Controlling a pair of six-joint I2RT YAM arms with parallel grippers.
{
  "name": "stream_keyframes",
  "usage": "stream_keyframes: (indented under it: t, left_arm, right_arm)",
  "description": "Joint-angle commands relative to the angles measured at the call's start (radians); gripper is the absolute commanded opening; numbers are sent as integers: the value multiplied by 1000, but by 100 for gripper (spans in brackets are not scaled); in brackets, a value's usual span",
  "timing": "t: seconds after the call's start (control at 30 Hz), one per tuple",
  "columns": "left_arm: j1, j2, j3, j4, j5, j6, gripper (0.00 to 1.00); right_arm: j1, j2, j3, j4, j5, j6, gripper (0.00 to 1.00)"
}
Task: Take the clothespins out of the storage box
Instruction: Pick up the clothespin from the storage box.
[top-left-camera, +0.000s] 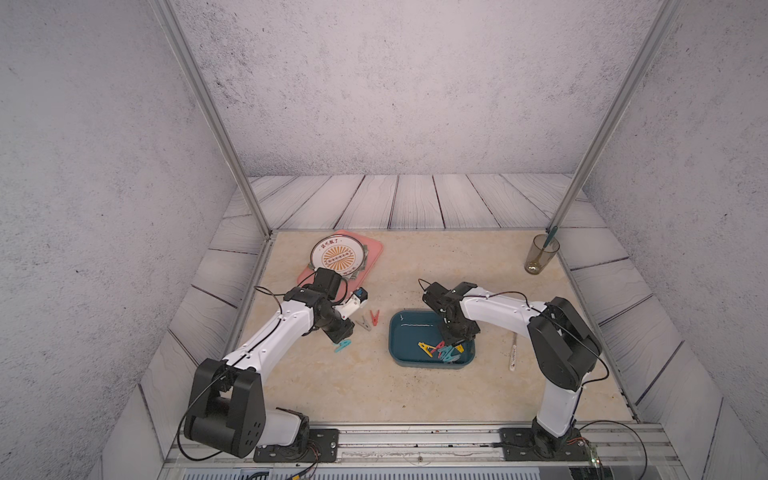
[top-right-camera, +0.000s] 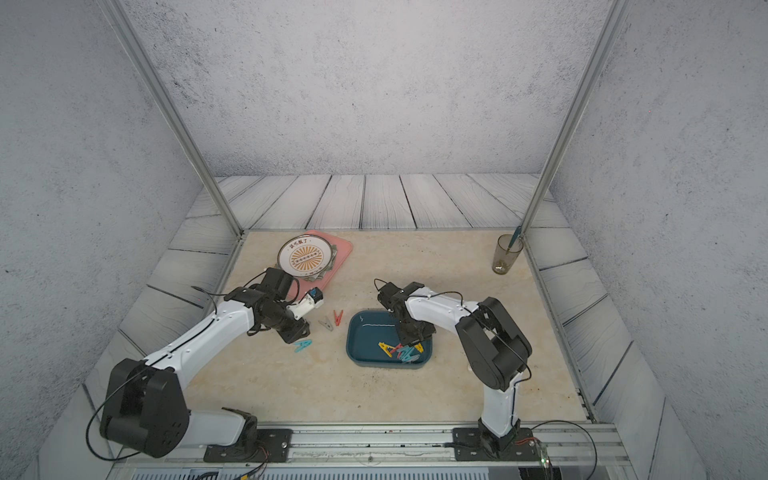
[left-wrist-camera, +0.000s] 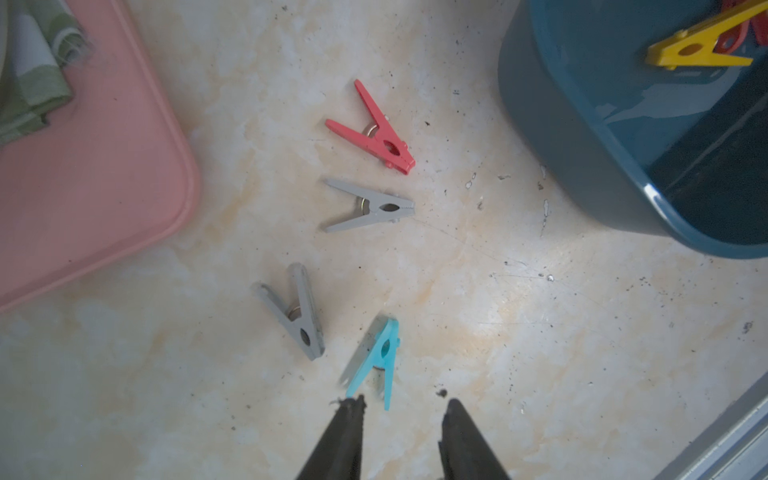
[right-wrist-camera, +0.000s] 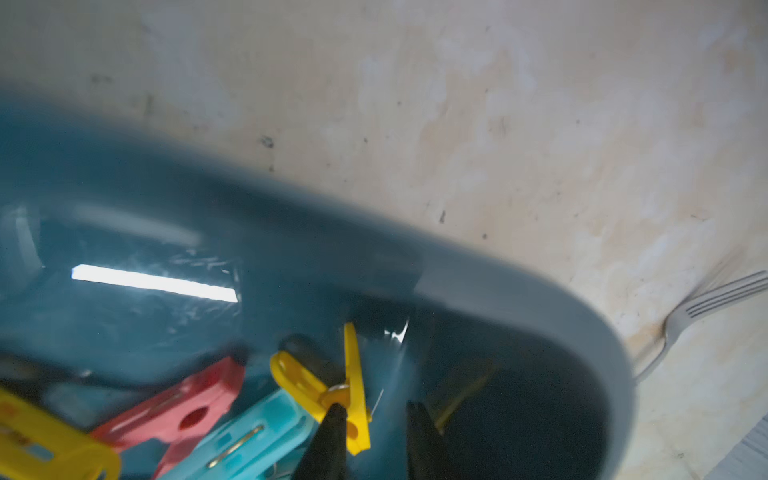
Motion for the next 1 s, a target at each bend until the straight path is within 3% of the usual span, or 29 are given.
stream_keyframes:
  t: [0.0, 0.2, 0.6, 0.97]
  left_arm:
    - [6, -29, 20, -35, 9, -58, 37]
    - [6, -62, 33, -56, -14, -86, 37]
    - [6, -76, 31, -49, -28, -81, 37]
    - [6, -95, 29, -42, -22, -78, 37]
  right_arm:
    - [5, 50, 38, -3, 54, 0, 27]
    - [4, 67, 48, 25, 82, -15, 24]
    - [4, 84, -4, 91, 15, 9, 24]
    - [4, 2, 41, 48, 23, 0, 0]
